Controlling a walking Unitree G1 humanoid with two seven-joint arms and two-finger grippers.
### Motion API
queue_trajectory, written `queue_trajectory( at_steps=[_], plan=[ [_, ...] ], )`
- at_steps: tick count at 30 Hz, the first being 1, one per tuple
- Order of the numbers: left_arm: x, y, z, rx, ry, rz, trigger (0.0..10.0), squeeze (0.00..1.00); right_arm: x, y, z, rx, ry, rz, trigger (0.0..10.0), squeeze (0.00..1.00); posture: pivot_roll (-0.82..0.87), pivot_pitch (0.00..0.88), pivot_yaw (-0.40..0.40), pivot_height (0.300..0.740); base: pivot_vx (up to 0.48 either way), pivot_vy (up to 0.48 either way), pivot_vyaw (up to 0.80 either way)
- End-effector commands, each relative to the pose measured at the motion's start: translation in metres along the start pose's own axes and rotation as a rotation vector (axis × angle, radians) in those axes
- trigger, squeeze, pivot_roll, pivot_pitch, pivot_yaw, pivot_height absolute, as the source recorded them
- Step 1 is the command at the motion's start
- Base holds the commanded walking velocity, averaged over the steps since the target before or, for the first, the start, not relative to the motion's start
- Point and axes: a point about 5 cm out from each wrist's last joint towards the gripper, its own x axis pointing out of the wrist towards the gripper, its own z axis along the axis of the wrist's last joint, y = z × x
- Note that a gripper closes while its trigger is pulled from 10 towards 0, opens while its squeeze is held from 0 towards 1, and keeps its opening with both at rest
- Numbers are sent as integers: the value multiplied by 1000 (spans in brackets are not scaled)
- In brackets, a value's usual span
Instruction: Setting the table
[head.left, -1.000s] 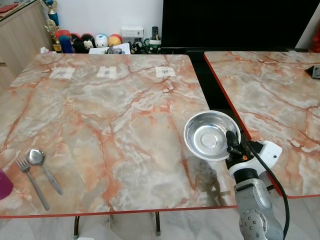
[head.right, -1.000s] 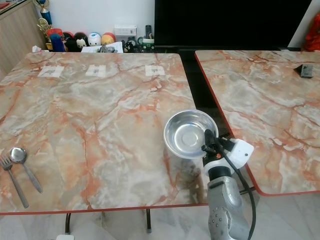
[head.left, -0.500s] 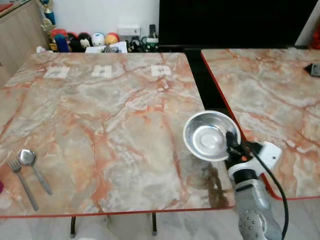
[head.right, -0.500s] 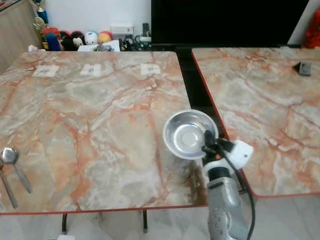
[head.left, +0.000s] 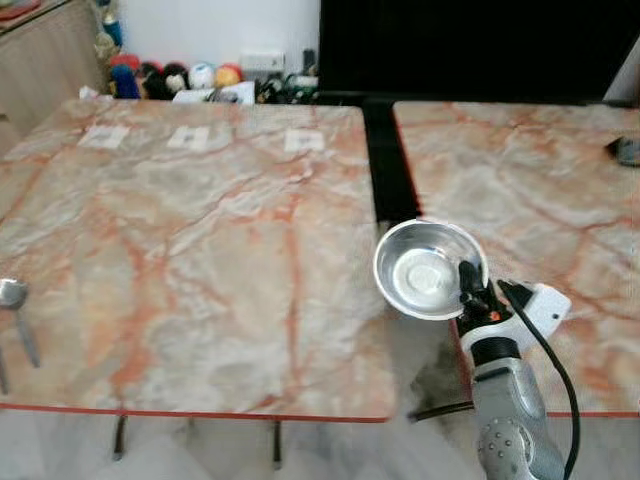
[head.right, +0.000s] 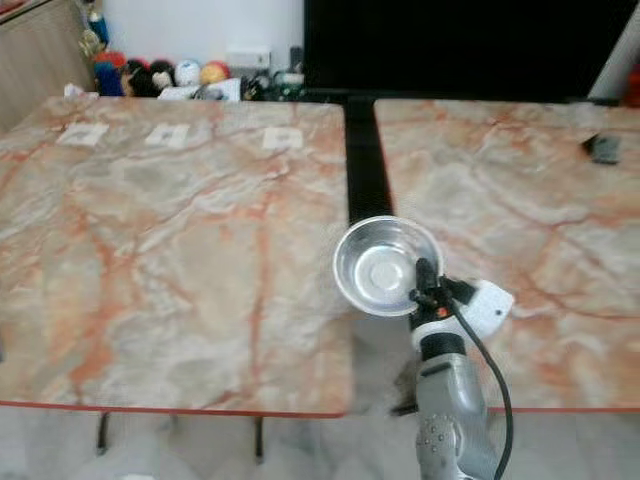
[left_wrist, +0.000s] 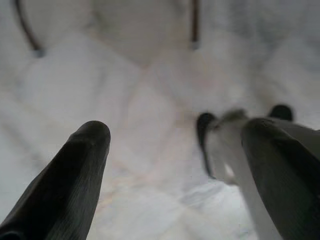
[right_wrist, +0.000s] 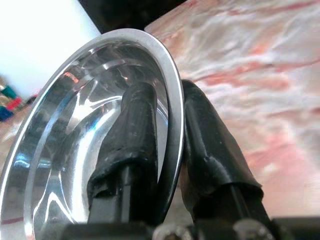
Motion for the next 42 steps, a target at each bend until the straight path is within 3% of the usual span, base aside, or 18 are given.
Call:
queue_trajectory(
  at_steps=[1,14,31,42],
  plan=[
    [-3,4,-12,6,39,7,10000,0,1,6,1,11,-13,18,10000,0,23,109,-50,740,0,-472,0],
    [-3,3,-11,7,40,8,10000,0,4,12,17,44,-111,26,10000,0,19,111,-51,740,0,-472,0],
    [-3,1,-12,9,41,5,10000,0,5,5,25,30,-157,-31,10000,0,14,116,-51,740,0,-472,0],
    [-3,5,-10,2,39,18,10000,0,10,-3,33,45,-207,-113,10000,0,12,119,-48,740,0,-32,0]
  ],
)
